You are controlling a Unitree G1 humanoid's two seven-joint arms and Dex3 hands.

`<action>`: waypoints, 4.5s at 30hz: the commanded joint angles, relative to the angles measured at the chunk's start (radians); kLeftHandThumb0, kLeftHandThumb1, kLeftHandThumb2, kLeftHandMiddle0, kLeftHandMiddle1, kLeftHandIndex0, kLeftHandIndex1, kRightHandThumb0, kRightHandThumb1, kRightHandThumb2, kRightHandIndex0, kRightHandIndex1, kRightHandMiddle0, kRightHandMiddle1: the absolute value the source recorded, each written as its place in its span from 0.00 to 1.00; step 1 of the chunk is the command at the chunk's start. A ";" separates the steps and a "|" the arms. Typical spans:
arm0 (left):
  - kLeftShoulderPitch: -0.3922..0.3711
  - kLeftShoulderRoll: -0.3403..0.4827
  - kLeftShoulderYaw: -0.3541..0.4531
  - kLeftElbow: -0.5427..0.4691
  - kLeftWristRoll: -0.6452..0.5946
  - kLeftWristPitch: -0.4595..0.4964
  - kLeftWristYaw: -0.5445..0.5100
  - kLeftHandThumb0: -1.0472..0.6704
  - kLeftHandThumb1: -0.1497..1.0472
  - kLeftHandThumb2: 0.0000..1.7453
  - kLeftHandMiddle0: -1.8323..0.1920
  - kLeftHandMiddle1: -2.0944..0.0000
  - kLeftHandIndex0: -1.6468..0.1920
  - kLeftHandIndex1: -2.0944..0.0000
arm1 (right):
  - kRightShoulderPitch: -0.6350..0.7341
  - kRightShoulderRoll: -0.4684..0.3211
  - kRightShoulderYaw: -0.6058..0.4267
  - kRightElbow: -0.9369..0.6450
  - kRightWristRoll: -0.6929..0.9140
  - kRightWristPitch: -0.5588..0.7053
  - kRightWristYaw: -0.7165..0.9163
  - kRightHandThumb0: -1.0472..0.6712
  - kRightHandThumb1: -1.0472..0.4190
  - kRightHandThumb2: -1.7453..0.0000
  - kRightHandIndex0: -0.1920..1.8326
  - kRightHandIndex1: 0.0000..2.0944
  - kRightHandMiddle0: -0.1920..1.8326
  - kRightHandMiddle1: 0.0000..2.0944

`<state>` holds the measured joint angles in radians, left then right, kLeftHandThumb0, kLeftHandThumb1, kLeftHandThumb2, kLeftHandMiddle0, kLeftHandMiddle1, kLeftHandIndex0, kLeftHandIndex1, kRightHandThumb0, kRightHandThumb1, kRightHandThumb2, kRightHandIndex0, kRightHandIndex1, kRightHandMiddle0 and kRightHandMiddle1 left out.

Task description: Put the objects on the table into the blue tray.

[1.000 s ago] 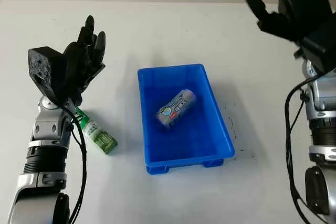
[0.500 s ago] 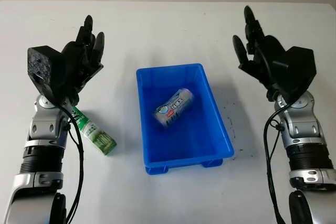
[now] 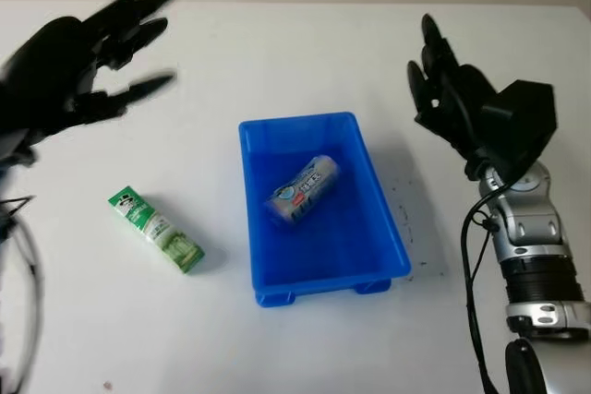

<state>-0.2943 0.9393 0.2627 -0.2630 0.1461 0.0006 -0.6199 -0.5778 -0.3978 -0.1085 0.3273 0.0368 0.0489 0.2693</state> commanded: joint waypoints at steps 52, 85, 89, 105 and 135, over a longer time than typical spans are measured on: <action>0.247 0.023 -0.264 0.321 0.608 -0.681 0.574 0.34 1.00 0.21 0.37 0.00 0.54 0.00 | 0.000 -0.018 -0.025 -0.077 0.022 0.100 0.048 0.25 0.00 0.60 0.00 0.00 0.00 0.00; -0.393 -0.121 -0.228 0.158 0.469 -0.462 0.609 0.35 1.00 0.08 0.49 0.00 0.58 0.00 | -0.019 -0.012 -0.008 -0.056 0.008 0.074 0.049 0.22 0.00 0.61 0.00 0.00 0.00 0.00; -0.425 -0.215 -0.331 0.121 0.318 -0.415 0.424 0.37 1.00 0.07 0.47 0.00 0.55 0.01 | -0.019 -0.013 -0.010 -0.059 0.014 0.081 0.051 0.24 0.00 0.61 0.00 0.00 0.00 0.00; -0.429 -0.347 -0.504 0.098 0.243 -0.272 0.034 0.35 1.00 0.07 0.55 0.01 0.64 0.04 | 0.000 -0.018 -0.009 -0.090 0.008 0.100 0.050 0.23 0.00 0.61 0.00 0.00 0.00 0.00; -0.596 -0.568 0.024 0.364 -0.423 0.330 0.144 0.17 1.00 0.35 1.00 1.00 1.00 1.00 | -0.019 0.021 -0.013 -0.044 0.027 0.058 0.031 0.23 0.00 0.59 0.00 0.00 0.00 0.00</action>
<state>-0.9210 0.3910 0.2488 0.0765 -0.2626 0.3436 -0.5163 -0.5815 -0.3856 -0.1170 0.2767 0.0534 0.1229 0.3030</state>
